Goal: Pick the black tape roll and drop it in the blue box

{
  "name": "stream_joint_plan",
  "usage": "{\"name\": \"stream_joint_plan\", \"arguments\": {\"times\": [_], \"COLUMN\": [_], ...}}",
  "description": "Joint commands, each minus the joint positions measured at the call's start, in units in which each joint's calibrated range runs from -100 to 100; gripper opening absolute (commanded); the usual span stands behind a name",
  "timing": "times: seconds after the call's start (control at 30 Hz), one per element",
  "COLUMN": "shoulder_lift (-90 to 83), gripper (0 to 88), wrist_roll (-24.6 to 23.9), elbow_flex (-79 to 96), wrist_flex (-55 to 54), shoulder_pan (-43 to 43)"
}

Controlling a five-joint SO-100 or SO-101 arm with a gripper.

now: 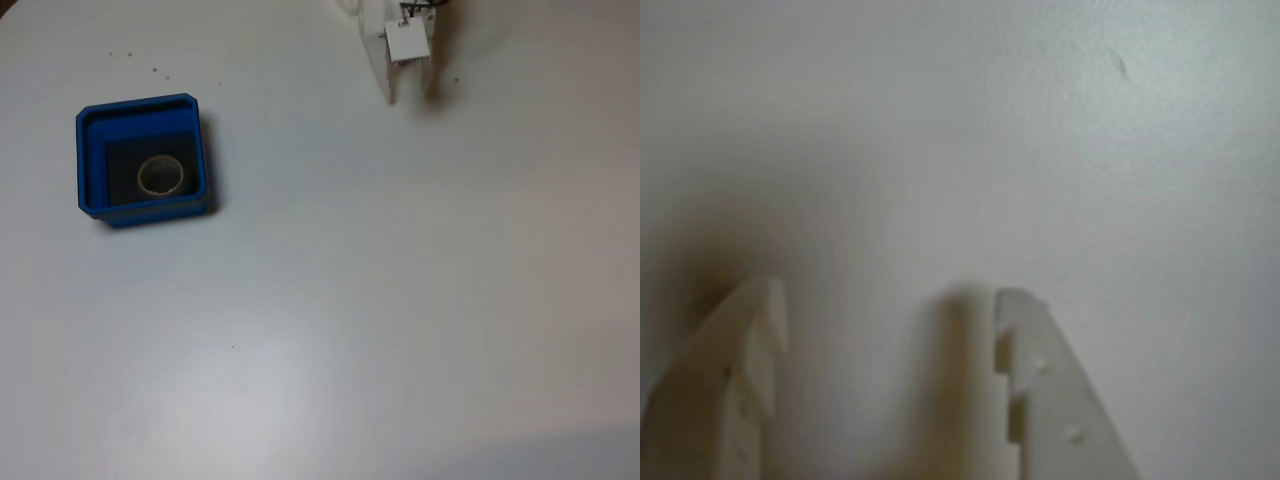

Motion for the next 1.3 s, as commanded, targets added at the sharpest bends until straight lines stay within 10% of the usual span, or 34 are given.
{"name": "stream_joint_plan", "arguments": {"times": [0.0,0.7,1.27], "shoulder_lift": [-4.07,-4.07,-4.07], "gripper": [19.3,19.3,19.3], "wrist_roll": [0.32,0.24,0.24], "elbow_flex": [0.81,0.81,0.63], "wrist_flex": [-0.95,-41.46,-43.69], "shoulder_pan": [0.46,0.46,0.56]}}
